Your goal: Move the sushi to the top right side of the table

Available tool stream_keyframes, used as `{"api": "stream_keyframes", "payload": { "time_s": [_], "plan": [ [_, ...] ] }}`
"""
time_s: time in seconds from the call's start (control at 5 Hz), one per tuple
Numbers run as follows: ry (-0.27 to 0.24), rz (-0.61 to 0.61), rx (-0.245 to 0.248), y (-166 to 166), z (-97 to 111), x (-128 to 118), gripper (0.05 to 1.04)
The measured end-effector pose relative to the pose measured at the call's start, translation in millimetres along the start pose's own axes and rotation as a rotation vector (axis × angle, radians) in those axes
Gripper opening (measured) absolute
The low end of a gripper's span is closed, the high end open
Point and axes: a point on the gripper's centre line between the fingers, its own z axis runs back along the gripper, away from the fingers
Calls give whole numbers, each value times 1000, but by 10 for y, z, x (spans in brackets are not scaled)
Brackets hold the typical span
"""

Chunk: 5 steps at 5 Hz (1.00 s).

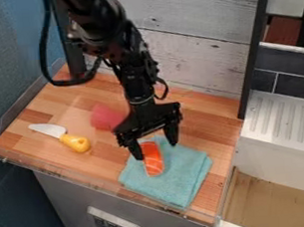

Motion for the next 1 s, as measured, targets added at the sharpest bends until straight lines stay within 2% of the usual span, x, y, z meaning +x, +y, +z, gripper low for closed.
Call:
{"api": "stream_keyframes", "payload": {
  "time_s": [0.2,0.4,0.6,1.0],
  "plan": [
    [-5,2,40,43,-69,-8,950],
    [-16,4,75,45,-141,-6,661],
    [-31,0,85,44,-141,3,574],
    [-34,16,99,69,-131,3,574]
  ]
}}
